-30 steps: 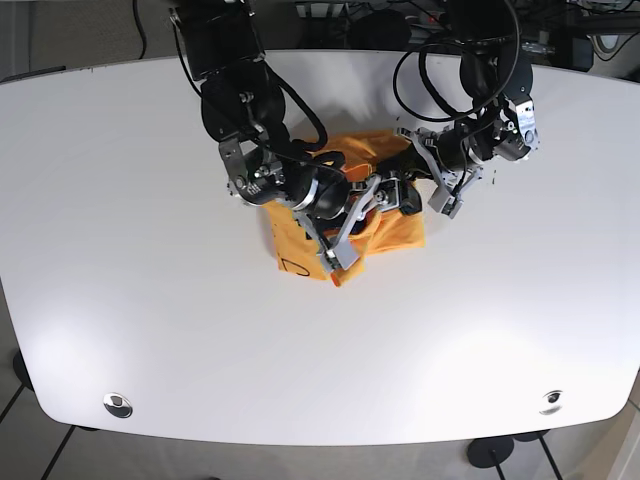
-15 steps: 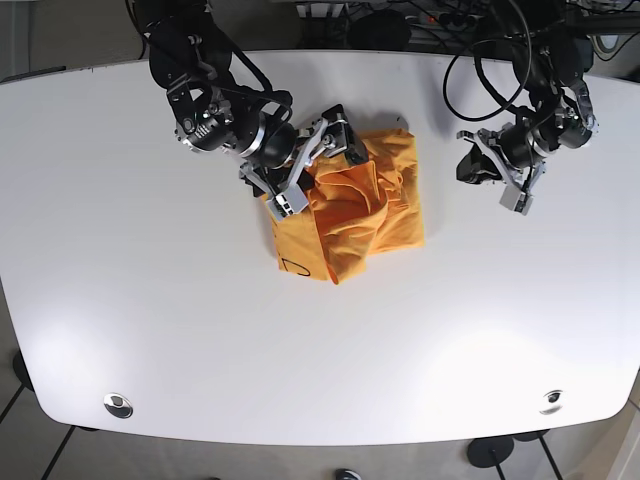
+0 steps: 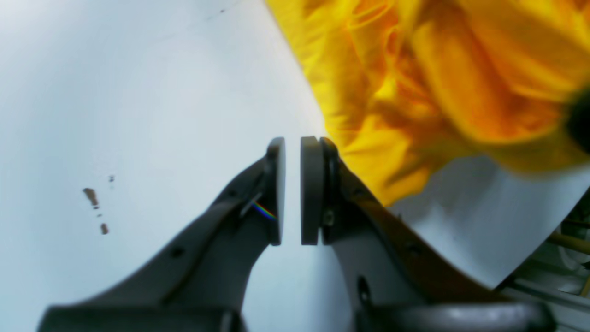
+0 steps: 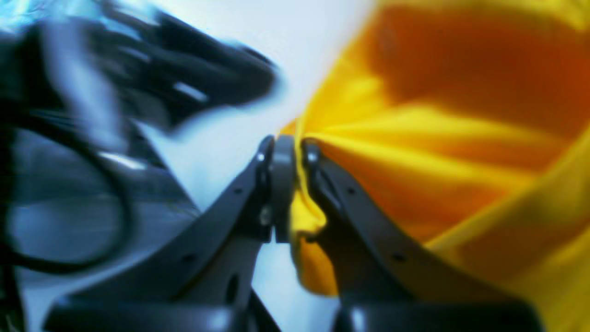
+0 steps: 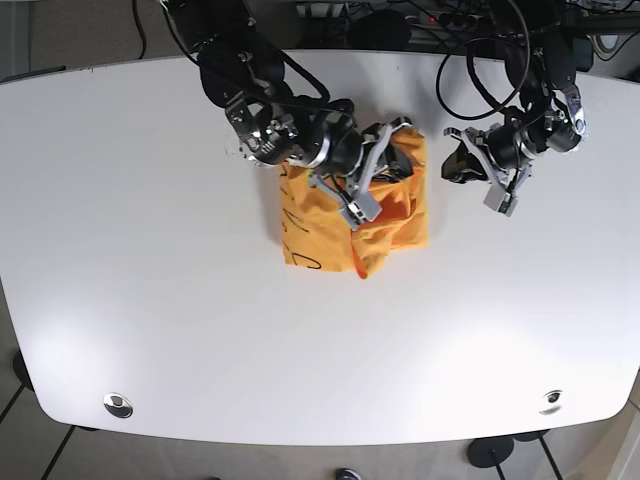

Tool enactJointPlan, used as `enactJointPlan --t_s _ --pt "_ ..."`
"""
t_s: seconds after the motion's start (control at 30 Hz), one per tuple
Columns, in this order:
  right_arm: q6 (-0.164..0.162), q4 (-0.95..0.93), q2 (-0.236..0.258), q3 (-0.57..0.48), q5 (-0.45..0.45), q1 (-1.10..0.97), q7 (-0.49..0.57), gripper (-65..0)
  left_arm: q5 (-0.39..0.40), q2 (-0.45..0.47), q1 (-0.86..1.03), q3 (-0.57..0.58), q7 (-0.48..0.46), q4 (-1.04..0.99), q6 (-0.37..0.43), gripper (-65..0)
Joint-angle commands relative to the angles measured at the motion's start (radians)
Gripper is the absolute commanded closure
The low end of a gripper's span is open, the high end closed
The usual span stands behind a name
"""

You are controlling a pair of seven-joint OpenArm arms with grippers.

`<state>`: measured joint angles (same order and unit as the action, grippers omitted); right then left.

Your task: Fold the T-shirt properly

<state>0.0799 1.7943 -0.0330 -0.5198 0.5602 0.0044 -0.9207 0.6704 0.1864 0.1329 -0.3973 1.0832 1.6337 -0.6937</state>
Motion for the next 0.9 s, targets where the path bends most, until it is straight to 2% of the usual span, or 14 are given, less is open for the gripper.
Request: enactJointPlan --t_s 0.03,0.07,0.13,0.2,0.27,0.33,0.43,0.53,0.63,0.8,0.87,0.9 --pt "0.007 -0.008 -0.054 -0.036 0.019 0.027 0.018 -4.1 0.021 0.014 -0.009 -0.044 -0.018 0.021 -0.004 -4.3" --pt "0.007 -0.031 -0.057 -0.049 0.019 0.030 0.016 -8.4 0.019 0.014 -0.011 -0.048 -0.018 0.021 -0.004 -4.3" --pt "0.007 -0.064 -0.057 -0.056 0.021 0.035 0.016 -27.1 0.021 0.037 -0.011 -0.050 -0.018 0.023 -0.004 -4.3" --pt "0.007 -0.049 -0.041 -0.056 0.025 0.033 0.016 -40.7 0.021 0.049 -0.011 -0.050 -0.018 0.021 -0.004 -4.3" --pt "0.007 0.012 -0.012 -0.056 0.025 0.033 0.016 -47.7 0.021 0.052 -0.011 -0.050 -0.018 0.021 -0.004 -4.3" --pt "0.007 0.078 0.009 -0.044 0.025 0.033 0.022 -45.3 0.021 0.055 -0.009 -0.051 -0.018 0.032 -0.004 -4.3" --pt "0.013 0.077 0.008 0.085 0.024 0.044 0.022 -40.6 0.021 0.069 0.029 -0.098 -0.015 0.190 -0.004 -4.2" --pt "0.019 -0.029 0.008 0.158 0.025 0.095 0.022 -40.1 0.021 0.068 0.083 -0.091 -0.015 0.330 -0.004 -4.2" --pt "0.019 -0.143 0.002 0.163 0.025 0.157 0.022 -40.1 0.021 0.068 0.150 -0.068 -0.015 0.366 -0.004 -4.2" --pt "0.019 -0.298 -0.077 0.163 0.022 0.225 0.025 -40.1 0.009 0.068 0.199 0.022 -0.016 0.362 -0.004 -4.3" --pt "0.019 -0.360 -0.094 0.161 0.022 0.243 0.056 -40.1 -0.034 0.065 0.199 0.050 -0.016 0.362 -0.004 -5.0" --pt "0.019 -0.390 -0.097 0.161 0.024 0.246 0.071 -40.0 -0.068 0.060 0.199 0.062 -0.016 0.362 -0.004 -8.1"
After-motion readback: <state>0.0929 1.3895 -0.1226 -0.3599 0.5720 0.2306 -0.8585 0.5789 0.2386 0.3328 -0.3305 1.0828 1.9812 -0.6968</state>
